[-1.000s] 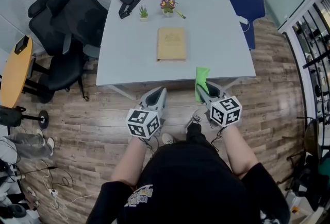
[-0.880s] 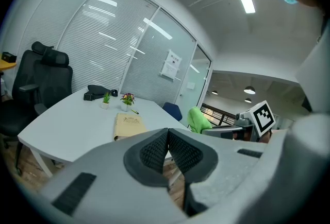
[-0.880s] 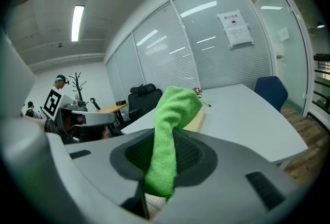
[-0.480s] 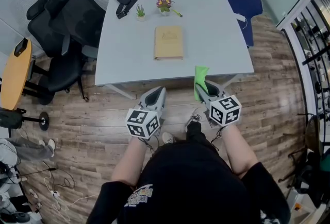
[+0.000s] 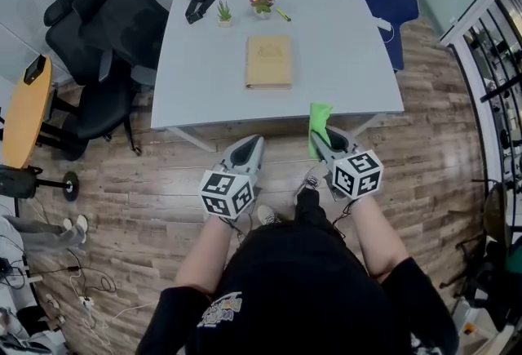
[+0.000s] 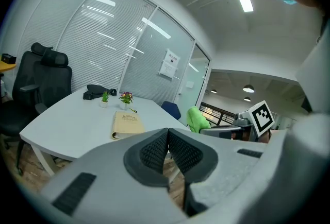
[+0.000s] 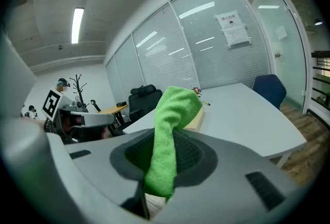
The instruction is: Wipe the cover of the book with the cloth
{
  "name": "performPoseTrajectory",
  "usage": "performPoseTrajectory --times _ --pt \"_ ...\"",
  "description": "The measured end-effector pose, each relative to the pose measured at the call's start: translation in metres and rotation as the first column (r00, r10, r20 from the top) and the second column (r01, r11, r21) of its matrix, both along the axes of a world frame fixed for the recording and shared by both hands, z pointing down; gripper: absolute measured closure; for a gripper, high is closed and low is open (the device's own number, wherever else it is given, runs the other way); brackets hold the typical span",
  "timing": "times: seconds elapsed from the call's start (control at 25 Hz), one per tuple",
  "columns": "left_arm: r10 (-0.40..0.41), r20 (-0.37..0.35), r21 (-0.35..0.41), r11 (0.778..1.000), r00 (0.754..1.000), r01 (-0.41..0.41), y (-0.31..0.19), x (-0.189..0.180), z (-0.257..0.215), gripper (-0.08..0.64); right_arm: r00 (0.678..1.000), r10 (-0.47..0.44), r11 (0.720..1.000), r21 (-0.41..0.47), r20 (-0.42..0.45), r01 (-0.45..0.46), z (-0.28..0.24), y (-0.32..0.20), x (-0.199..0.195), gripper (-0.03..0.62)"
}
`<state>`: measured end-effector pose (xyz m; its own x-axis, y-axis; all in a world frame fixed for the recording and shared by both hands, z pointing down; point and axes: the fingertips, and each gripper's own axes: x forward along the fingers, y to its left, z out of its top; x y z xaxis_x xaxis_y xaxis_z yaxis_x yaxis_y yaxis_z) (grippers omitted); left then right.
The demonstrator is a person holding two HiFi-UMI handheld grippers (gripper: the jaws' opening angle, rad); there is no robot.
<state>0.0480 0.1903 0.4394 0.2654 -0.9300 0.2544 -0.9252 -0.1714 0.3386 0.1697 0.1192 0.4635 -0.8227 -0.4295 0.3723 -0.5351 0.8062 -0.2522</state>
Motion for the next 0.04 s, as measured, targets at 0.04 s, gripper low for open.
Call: performPoseTrajectory --times 0.04 --pt "0.000 0.000 0.000 1.000 1.000 0.000 0.0004 0.0002 -0.0001 0.555 1.000 0.001 1.000 -0.001 0.000 -0.001 0.0003 0.0002 0.0002 0.497"
